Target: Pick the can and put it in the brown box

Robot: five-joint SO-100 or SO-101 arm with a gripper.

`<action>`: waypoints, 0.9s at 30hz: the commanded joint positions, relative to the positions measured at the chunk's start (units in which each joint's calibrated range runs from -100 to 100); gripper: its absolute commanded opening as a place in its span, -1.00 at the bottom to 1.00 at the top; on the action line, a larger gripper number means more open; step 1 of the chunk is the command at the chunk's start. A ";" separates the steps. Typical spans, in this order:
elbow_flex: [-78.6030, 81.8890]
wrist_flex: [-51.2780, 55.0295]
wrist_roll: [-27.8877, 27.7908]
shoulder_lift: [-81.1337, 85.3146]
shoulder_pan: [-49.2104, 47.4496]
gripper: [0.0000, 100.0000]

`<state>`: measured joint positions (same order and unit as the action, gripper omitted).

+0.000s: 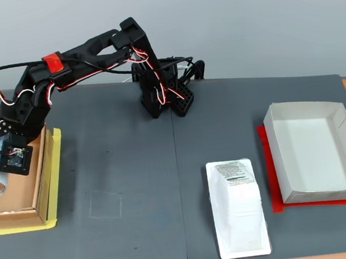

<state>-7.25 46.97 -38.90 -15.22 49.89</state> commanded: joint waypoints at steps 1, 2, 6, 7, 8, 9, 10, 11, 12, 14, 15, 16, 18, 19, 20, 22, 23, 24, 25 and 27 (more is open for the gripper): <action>-3.61 -0.83 -0.08 0.09 -0.34 -0.65; -3.61 -0.83 0.03 0.01 -0.42 -0.65; -3.15 -0.48 0.29 0.01 -0.90 -0.48; -2.97 -0.40 0.29 0.01 -0.90 -0.40; -2.88 -0.40 0.29 0.01 -0.90 -0.33; -2.79 -0.40 0.29 0.01 -0.90 -0.26; -2.79 -0.40 0.29 0.01 -0.90 -0.20; -2.79 -0.40 0.29 0.01 -0.90 -0.16; -2.79 -0.40 0.29 0.01 -0.90 -0.14; -2.79 -0.31 0.29 0.01 -0.90 -0.13; -2.70 -0.31 0.29 0.01 -0.90 -0.13; -2.07 -0.31 0.34 0.35 -0.90 -0.13; -0.08 -0.31 0.34 0.86 -0.90 -0.13; 1.19 -0.31 0.34 1.11 -0.66 -0.13; 2.82 -0.31 0.34 1.96 -0.50 -0.13; 7.07 -0.31 0.34 5.09 -0.50 -0.13; 9.42 -0.31 0.34 6.79 -0.50 -0.13; 11.42 -0.31 0.39 8.65 -0.74 -0.13; 13.68 -0.31 0.50 10.51 -0.90 -0.13; 17.48 -0.31 1.75 14.41 -1.39 -0.13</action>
<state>6.89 46.97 -38.32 -7.95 49.15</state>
